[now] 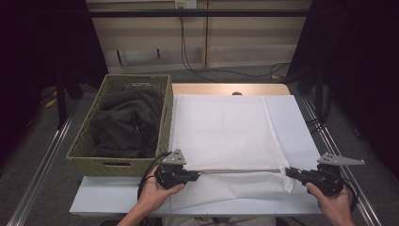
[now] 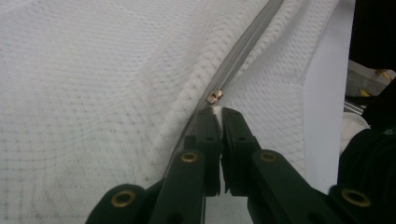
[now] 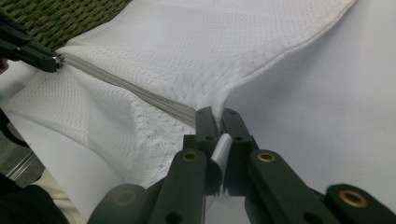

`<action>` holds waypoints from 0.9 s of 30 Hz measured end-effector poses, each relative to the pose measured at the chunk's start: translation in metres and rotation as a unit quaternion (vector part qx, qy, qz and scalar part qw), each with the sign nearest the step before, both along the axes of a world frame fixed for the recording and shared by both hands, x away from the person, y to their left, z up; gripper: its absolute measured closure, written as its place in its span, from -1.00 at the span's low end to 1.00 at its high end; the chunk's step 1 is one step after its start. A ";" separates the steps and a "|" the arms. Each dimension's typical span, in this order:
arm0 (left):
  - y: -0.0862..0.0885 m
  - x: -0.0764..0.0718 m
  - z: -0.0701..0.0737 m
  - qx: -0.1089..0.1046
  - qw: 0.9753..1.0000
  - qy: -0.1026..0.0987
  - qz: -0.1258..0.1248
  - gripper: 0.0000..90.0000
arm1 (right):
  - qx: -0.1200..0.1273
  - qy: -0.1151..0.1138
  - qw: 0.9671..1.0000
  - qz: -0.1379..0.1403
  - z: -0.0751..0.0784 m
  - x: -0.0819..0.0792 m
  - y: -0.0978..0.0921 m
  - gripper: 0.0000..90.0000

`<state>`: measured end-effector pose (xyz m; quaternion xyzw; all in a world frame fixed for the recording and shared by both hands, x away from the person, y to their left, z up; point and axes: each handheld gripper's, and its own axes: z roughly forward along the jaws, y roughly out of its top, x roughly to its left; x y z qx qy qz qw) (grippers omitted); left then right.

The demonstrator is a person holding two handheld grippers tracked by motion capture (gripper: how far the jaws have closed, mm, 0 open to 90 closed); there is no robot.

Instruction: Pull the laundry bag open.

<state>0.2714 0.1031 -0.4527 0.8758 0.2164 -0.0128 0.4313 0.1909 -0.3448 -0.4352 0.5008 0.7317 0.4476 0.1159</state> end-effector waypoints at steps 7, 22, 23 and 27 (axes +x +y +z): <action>0.005 -0.002 0.001 0.000 1.000 0.001 0.005 0.93 | -0.004 0.004 1.000 -0.001 0.000 -0.003 0.000 0.95; 0.008 -0.004 0.000 0.002 1.000 0.003 0.003 0.93 | -0.012 0.006 1.000 -0.007 -0.002 -0.008 -0.001 0.95; 0.009 -0.004 0.001 0.001 1.000 0.003 0.004 0.93 | -0.014 0.006 1.000 -0.006 -0.002 -0.008 -0.001 0.95; 0.014 -0.004 0.000 0.002 1.000 0.003 0.011 0.93 | -0.012 0.010 1.000 -0.006 -0.002 -0.007 -0.002 0.95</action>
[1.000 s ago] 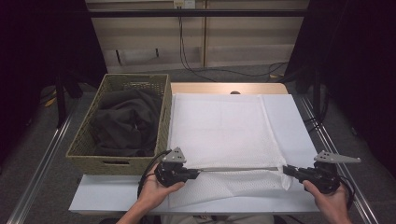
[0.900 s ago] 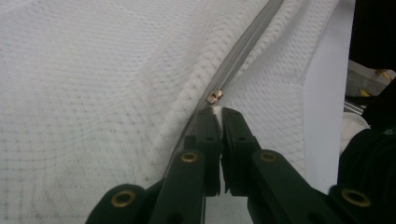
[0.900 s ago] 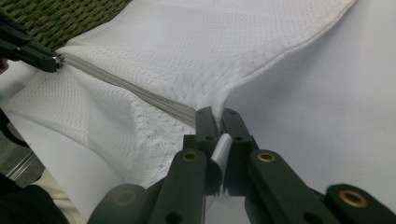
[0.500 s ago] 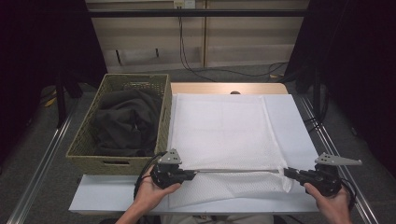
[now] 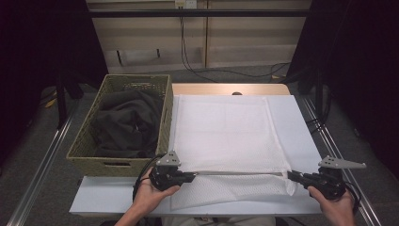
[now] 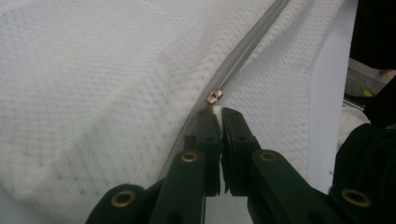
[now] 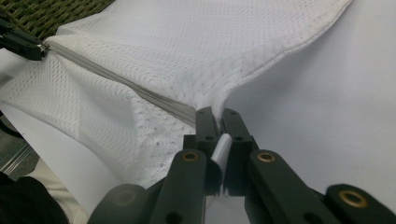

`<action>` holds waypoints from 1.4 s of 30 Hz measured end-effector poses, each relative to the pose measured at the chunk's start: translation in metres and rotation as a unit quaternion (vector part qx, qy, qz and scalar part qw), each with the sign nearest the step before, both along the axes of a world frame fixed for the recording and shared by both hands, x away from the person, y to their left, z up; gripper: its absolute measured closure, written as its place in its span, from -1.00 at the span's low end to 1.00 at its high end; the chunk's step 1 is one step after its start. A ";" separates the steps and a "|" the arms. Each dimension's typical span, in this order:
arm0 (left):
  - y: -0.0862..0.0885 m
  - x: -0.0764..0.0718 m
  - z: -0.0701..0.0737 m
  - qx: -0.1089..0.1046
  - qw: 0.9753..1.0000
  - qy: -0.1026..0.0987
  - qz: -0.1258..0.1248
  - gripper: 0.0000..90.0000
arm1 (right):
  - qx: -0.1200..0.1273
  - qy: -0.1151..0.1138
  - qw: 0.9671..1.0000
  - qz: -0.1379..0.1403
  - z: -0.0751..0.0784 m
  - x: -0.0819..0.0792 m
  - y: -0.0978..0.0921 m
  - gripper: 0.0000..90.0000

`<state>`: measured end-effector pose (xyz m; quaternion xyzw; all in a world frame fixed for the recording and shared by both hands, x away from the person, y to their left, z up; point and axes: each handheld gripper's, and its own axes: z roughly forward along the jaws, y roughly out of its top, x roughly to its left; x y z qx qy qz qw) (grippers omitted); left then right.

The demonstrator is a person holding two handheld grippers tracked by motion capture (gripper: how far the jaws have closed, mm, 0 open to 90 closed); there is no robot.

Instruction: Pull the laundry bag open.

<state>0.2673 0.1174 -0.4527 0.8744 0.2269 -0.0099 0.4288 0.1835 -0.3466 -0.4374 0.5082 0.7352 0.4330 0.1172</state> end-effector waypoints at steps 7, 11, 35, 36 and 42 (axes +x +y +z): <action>0.008 -0.001 0.002 0.003 1.000 -0.006 0.007 0.93 | -0.001 -0.003 1.000 0.000 0.000 0.000 0.000 0.95; 0.012 -0.002 0.001 -0.002 1.000 -0.005 0.013 0.93 | -0.002 -0.002 1.000 0.001 0.000 0.000 0.000 0.95; 0.032 -0.008 0.001 0.000 0.999 -0.009 0.033 0.93 | -0.007 0.001 1.000 0.000 -0.001 0.001 0.000 0.95; 0.033 -0.009 0.001 -0.001 0.999 -0.008 0.032 0.93 | -0.008 0.001 1.000 0.001 -0.002 0.001 0.000 0.95; 0.039 -0.011 0.000 0.006 0.999 -0.005 0.041 0.93 | -0.011 0.008 1.000 0.002 -0.003 0.002 0.000 0.95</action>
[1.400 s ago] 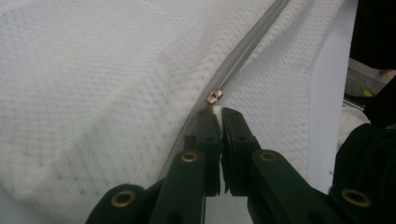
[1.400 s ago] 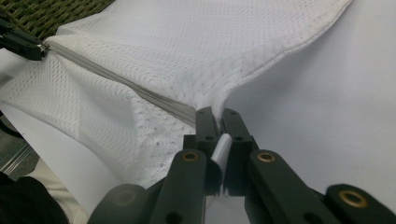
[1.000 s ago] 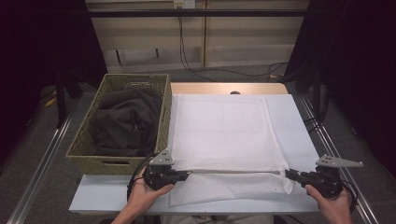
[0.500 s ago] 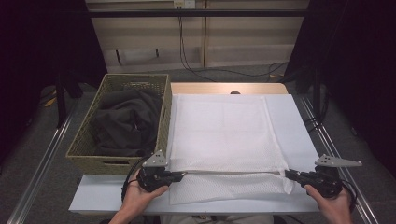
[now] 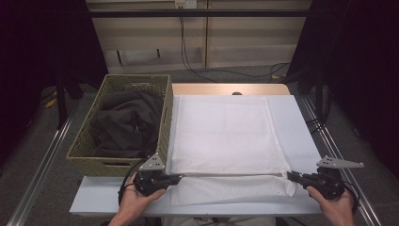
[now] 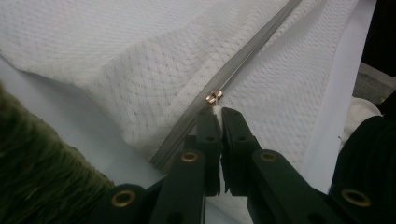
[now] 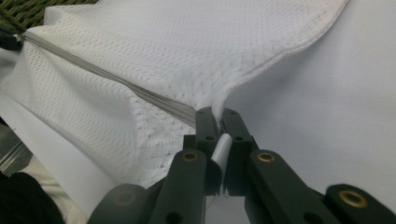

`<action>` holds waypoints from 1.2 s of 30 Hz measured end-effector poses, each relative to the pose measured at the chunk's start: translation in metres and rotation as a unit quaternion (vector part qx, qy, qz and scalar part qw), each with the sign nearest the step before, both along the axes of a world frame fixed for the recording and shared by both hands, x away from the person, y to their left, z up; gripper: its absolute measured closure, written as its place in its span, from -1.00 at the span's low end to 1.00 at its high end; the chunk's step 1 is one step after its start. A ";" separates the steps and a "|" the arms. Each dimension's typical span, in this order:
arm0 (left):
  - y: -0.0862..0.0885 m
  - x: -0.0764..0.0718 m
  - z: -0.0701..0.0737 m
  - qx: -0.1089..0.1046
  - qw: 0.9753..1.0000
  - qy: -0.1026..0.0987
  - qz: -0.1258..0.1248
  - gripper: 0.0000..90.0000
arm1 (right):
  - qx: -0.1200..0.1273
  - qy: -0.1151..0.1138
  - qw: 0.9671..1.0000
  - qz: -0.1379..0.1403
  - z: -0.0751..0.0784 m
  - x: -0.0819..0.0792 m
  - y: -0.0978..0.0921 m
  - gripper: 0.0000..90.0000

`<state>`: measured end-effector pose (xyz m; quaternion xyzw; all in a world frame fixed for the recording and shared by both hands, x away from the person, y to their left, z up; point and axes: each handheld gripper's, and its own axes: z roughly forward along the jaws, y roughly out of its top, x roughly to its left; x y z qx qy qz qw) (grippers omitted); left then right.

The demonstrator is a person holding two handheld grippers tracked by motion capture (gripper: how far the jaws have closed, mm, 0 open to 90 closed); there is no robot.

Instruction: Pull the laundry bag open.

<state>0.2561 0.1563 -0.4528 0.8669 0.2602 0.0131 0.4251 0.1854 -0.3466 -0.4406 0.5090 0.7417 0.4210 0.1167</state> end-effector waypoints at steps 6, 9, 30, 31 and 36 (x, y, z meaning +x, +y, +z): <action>0.003 0.001 0.002 -0.003 1.000 -0.001 0.007 0.93 | -0.004 -0.001 1.000 0.000 -0.001 -0.001 0.002 0.95; 0.005 0.000 0.000 0.002 1.000 0.000 0.007 0.93 | -0.002 0.002 1.000 0.000 -0.001 -0.001 0.003 0.95; 0.017 -0.002 -0.001 0.017 1.000 0.005 0.024 0.93 | -0.009 0.004 1.000 0.003 -0.002 0.001 0.003 0.95; 0.018 -0.003 -0.001 0.019 0.999 0.003 0.028 0.93 | -0.012 0.003 1.000 0.003 -0.003 0.001 0.004 0.96; 0.026 -0.003 -0.002 0.013 0.999 0.010 0.039 0.93 | -0.016 0.005 1.000 -0.001 -0.003 0.002 0.001 0.96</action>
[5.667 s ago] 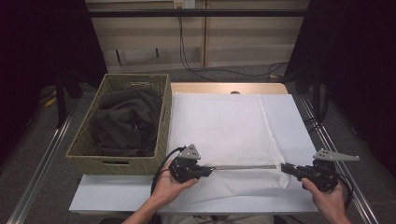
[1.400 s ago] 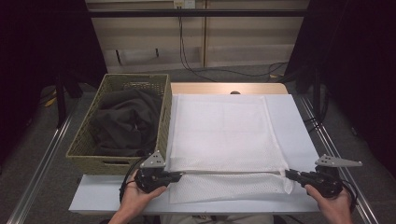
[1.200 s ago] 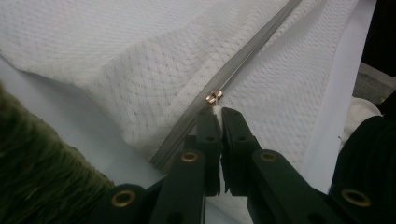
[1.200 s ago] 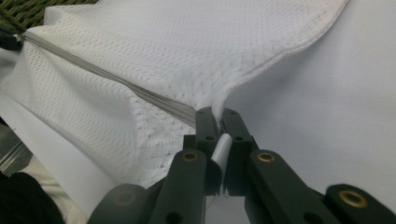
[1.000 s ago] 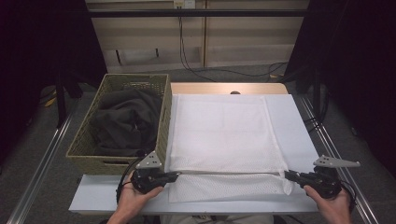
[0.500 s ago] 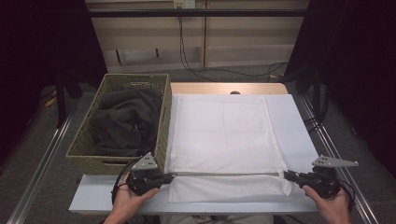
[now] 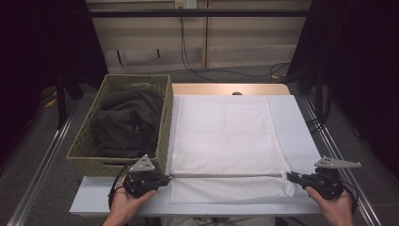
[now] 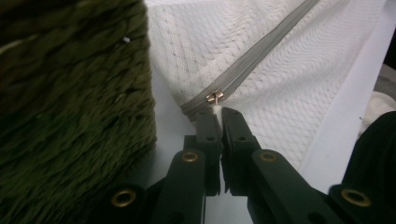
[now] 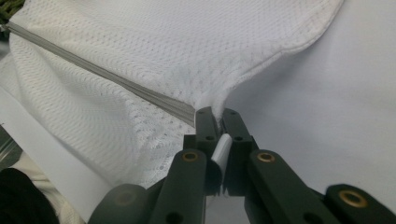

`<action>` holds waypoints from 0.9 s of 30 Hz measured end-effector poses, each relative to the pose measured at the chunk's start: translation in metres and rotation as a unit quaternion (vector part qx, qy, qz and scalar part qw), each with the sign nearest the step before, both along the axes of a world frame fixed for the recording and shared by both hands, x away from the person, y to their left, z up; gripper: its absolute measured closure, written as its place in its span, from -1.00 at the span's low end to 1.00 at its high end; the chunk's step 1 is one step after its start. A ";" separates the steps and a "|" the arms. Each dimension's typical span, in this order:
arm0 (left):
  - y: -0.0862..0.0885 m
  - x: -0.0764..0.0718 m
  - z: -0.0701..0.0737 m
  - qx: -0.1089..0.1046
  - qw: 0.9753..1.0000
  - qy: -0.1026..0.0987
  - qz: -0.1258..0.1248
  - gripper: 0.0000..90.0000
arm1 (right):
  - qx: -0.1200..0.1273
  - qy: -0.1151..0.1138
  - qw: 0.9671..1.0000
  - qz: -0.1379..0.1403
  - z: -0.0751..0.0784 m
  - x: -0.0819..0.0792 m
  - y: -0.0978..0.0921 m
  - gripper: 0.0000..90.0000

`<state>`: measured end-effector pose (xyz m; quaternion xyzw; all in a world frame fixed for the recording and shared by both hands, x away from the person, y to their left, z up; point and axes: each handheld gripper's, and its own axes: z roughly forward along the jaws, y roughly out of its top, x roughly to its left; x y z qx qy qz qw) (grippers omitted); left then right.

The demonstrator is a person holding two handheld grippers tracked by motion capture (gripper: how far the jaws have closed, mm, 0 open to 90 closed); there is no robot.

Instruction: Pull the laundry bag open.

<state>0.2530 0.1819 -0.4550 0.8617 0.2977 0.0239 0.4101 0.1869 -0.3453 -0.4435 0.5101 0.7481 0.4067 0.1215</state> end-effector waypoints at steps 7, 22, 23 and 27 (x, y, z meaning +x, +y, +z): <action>-0.001 -0.002 0.001 0.009 1.000 -0.002 -0.001 0.93 | -0.001 0.008 1.000 -0.001 -0.001 0.002 -0.002 0.96; 0.009 -0.002 0.000 0.012 1.000 0.008 0.017 0.93 | -0.010 0.021 1.000 0.002 -0.005 0.005 -0.004 0.96; 0.009 -0.003 0.000 0.012 1.000 0.008 0.016 0.93 | -0.008 0.025 1.000 0.002 -0.006 0.005 -0.004 0.96; 0.010 -0.003 0.000 0.011 1.000 0.008 0.019 0.93 | -0.017 0.025 1.000 0.003 -0.006 0.006 -0.002 0.96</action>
